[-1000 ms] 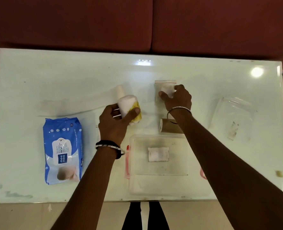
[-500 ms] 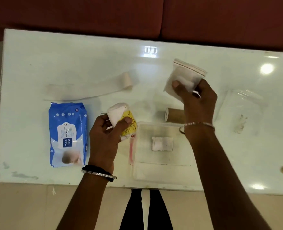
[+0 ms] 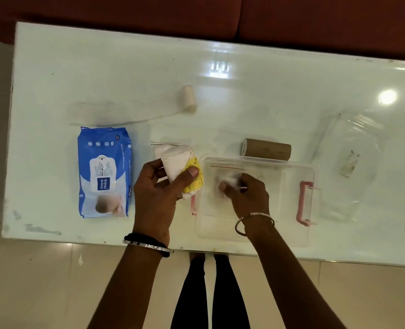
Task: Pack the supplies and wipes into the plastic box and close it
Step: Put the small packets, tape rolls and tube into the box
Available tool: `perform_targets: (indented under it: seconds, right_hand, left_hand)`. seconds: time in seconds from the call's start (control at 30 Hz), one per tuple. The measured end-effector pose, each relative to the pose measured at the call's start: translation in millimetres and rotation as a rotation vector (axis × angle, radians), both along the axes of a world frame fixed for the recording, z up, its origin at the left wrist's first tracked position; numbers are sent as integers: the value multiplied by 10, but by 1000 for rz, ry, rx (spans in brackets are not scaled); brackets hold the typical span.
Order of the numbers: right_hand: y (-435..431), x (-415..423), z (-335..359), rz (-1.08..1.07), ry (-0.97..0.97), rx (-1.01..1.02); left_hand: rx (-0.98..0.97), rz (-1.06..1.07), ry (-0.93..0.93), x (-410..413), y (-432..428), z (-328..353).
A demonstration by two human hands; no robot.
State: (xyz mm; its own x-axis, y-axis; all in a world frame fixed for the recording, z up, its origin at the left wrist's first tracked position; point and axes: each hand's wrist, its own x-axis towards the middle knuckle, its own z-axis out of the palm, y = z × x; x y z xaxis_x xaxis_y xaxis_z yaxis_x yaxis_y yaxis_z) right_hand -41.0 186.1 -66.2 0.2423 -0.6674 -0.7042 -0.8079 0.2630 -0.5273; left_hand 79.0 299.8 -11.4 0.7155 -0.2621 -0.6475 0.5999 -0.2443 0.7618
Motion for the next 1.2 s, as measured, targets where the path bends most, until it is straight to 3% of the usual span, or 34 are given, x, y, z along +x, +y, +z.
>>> perform_targets:
  seconds: [0.1, 0.33, 0.5, 0.7, 0.77, 0.9, 1.07, 1.2]
  right_hand:
    - [-104, 148, -158, 59, 53, 18]
    - [-57, 176, -211, -86, 8, 95]
    - [-45, 131, -177, 2, 66, -78]
    - [-36, -107, 219, 7, -52, -319]
    - [-23, -215, 382, 63, -173, -206]
    - [45, -364, 560, 21, -435, 262]
    - [14, -469, 439, -58, -296, 167]
    - [-184, -525, 220, -233, -84, 88]
  left_hand:
    - [12, -11, -11, 8, 37, 14]
    - [16, -27, 10, -27, 109, -7]
    - [30, -70, -10, -52, 119, -5]
    - [99, -239, -54, -116, 109, 43]
    - [164, -328, -105, -190, 71, 68]
    - [283, -546, -276, -405, -48, 137]
    - [203, -835, -229, -562, -114, 148]
    - [360, -685, -493, -594, -84, 164]
